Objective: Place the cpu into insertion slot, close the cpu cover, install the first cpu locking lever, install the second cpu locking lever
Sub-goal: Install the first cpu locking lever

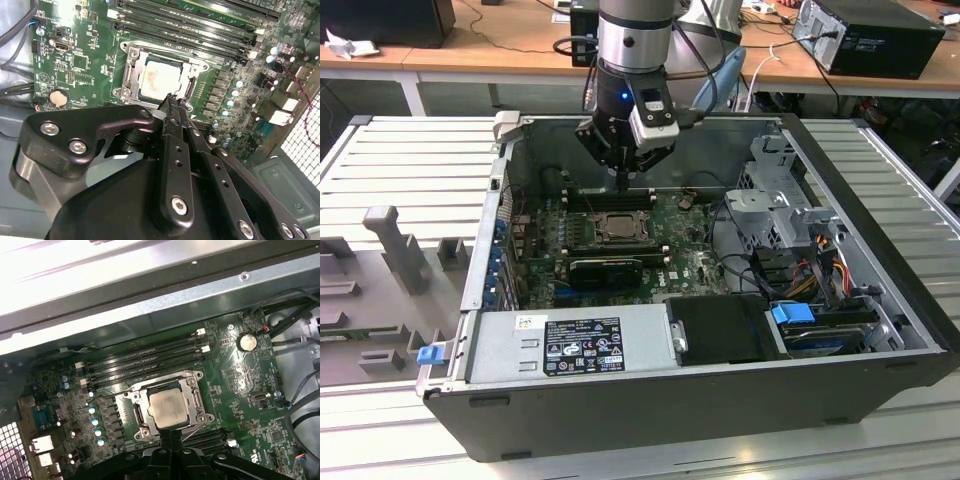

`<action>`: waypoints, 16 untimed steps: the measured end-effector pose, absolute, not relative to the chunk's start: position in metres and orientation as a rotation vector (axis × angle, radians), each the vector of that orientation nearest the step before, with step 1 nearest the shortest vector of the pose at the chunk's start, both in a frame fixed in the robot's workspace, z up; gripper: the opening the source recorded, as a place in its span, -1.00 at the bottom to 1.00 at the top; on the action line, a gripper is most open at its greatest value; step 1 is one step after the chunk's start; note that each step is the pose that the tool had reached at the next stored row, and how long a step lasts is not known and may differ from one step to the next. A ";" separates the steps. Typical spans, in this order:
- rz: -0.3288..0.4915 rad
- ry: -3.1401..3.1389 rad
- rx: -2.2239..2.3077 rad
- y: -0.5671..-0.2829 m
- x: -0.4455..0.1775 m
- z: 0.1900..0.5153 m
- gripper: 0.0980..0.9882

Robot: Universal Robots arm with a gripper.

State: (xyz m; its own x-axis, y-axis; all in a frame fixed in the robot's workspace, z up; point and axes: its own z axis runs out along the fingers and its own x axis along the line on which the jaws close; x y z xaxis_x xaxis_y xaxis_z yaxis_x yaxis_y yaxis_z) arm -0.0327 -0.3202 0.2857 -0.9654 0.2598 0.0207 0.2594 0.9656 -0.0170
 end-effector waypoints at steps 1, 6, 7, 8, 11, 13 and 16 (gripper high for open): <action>0.022 -3.093 -0.398 -0.320 -0.033 0.286 -0.98; 0.023 -3.103 -0.322 -0.320 -0.033 0.286 -0.98; 0.023 -3.105 -0.302 -0.320 -0.033 0.286 -0.98; 0.023 -3.106 -0.292 -0.320 -0.033 0.286 -0.98; 0.024 -3.109 -0.257 -0.320 -0.033 0.286 -0.98; 0.024 -3.111 -0.236 -0.320 -0.033 0.286 -0.98; 0.025 -3.115 -0.182 -0.320 -0.033 0.286 -0.98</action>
